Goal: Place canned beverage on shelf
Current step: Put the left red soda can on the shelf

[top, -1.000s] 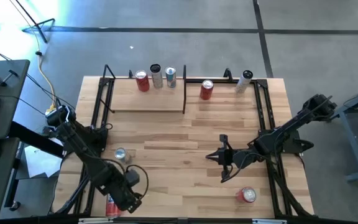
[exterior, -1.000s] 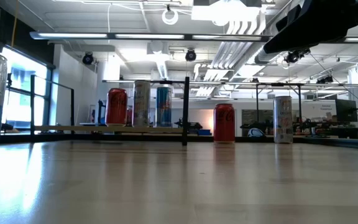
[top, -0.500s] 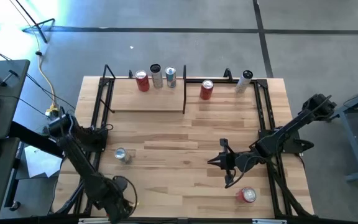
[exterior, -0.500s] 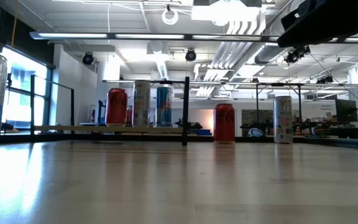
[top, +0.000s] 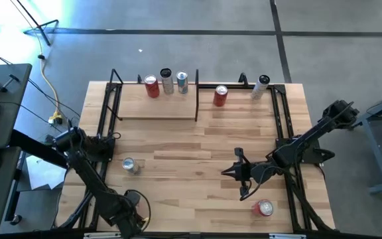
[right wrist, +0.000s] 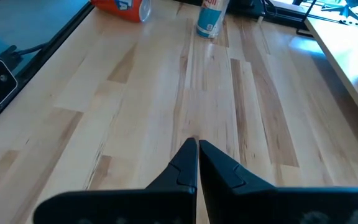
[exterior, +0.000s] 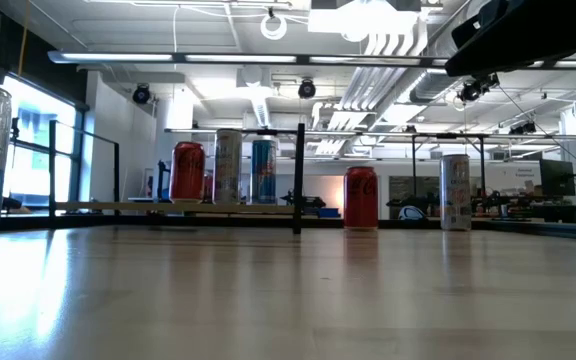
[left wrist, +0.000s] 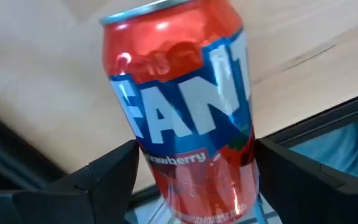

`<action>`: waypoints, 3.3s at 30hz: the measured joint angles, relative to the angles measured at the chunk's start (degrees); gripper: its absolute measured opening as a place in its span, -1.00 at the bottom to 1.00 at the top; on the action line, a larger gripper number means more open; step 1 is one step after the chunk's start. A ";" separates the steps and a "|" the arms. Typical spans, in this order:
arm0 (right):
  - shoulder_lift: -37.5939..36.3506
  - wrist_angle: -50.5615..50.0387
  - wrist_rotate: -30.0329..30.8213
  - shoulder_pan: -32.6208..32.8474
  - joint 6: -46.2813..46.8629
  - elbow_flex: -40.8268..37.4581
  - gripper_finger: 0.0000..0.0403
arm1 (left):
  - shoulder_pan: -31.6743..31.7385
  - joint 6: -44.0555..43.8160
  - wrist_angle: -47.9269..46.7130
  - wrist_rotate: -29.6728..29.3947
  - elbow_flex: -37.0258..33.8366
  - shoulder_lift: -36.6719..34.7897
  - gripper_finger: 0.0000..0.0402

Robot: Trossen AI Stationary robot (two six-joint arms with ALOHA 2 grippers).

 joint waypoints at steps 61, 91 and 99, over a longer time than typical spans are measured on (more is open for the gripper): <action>26.05 39.83 2.48 -2.03 5.02 0.14 -0.03 | 12.06 46.68 10.29 -27.62 -4.86 -5.78 -0.16; 25.99 39.91 2.58 -2.45 4.48 0.24 0.25 | 25.57 62.66 15.26 -7.71 -0.44 0.19 0.34; 25.99 39.76 2.60 -2.45 3.14 0.24 0.25 | 25.38 66.32 18.11 -9.28 -1.08 2.04 0.34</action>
